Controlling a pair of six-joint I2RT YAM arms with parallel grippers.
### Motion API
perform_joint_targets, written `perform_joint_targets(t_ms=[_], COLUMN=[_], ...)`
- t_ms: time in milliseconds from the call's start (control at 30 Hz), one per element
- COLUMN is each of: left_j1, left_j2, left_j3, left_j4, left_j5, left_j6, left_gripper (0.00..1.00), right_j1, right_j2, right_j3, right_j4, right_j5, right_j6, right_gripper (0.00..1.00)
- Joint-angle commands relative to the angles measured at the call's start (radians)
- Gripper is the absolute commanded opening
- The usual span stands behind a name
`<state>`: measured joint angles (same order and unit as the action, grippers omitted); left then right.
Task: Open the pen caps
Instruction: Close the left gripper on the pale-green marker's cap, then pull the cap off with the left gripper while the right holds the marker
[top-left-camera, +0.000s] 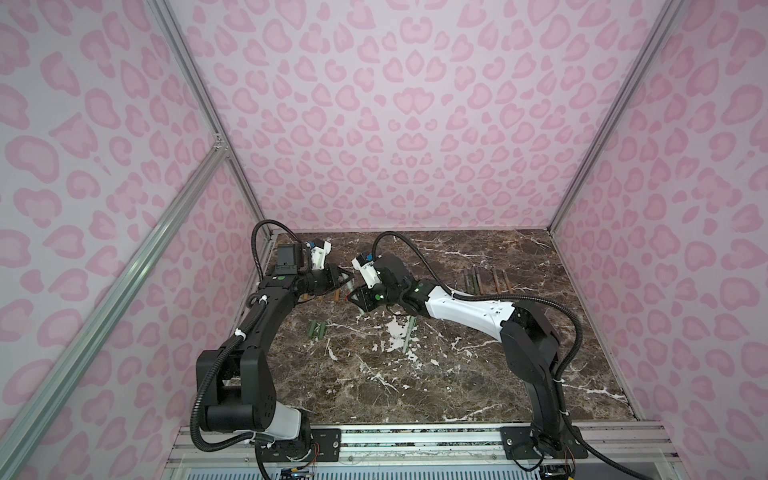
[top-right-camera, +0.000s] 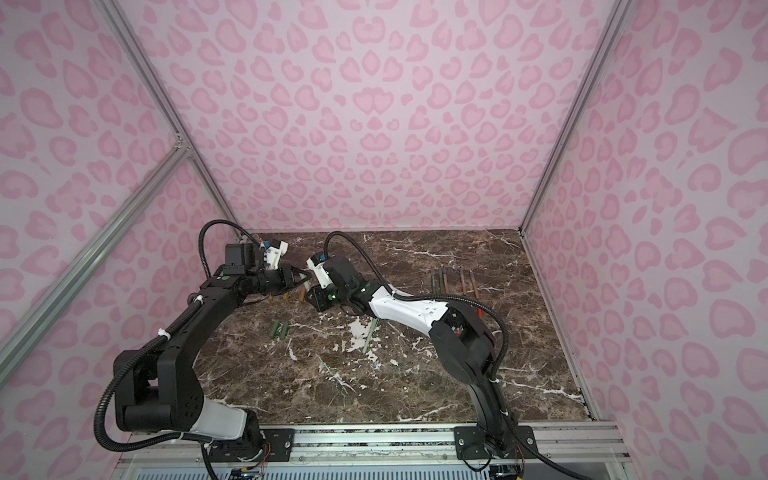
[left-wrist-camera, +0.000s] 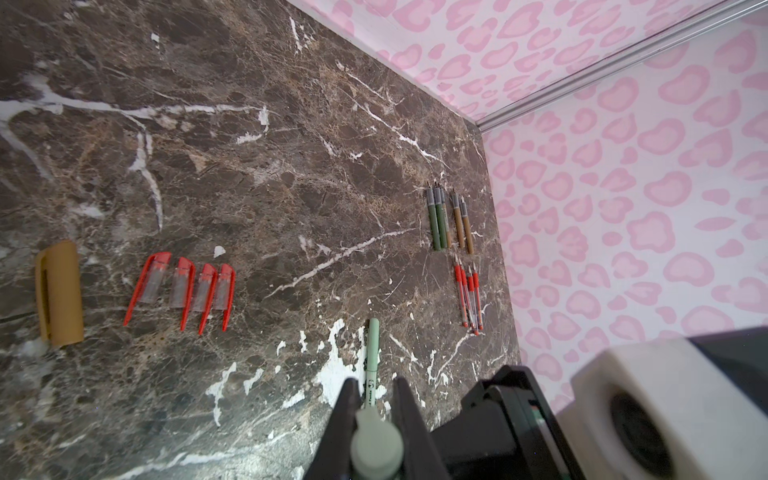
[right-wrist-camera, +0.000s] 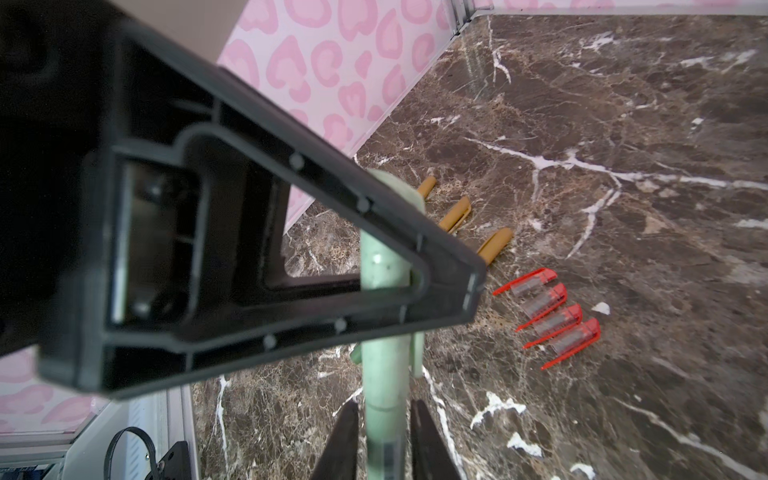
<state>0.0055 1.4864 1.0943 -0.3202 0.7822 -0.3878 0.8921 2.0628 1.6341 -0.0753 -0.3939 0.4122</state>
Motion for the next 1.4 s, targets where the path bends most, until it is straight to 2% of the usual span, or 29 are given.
perform_joint_targets(t_ms=[0,67,267,467,633,800,967,1133,1367], left_j1=[0.001,0.001,0.008,0.031,0.038,0.030,0.015,-0.009,-0.078], left_j2=[-0.006,-0.010,-0.018,-0.013,-0.002,0.005,-0.010,-0.040,0.006], left_j3=[0.009,0.009,0.027,0.060,0.065,0.031,-0.060,-0.143,-0.194], left_j4=[0.006,0.002,-0.029,-0.049,-0.064,-0.144,-0.207,-0.224,-0.242], left_j5=[0.016,0.009,-0.028,-0.033,-0.048,-0.163,-0.304,-0.344,-0.421], left_j6=[0.015,0.020,0.042,0.049,0.065,0.143,0.240,0.327,0.381], left_gripper=[0.04,0.04,0.04,0.04,0.04,0.03,0.03,0.03,0.03], right_j1=[0.001,0.001,0.002,0.008,0.005,-0.030,-0.094,-0.153,-0.226], right_j2=[0.016,0.013,-0.017,-0.096,-0.160,-0.237,-0.312,-0.381,-0.451], right_j3=[0.009,0.005,-0.075,-0.279,-0.366,-0.431,-0.494,-0.537,-0.596], right_j4=[-0.002,-0.007,-0.008,0.031,0.047,0.082,0.059,-0.033,-0.165], right_j5=[-0.012,-0.014,-0.029,-0.017,0.002,0.028,0.083,0.174,0.311], right_j6=[0.008,-0.001,-0.015,-0.012,-0.001,0.046,0.085,0.088,0.109], right_gripper=[0.10,0.00,0.00,0.00,0.00,0.00,0.00,0.00,0.00])
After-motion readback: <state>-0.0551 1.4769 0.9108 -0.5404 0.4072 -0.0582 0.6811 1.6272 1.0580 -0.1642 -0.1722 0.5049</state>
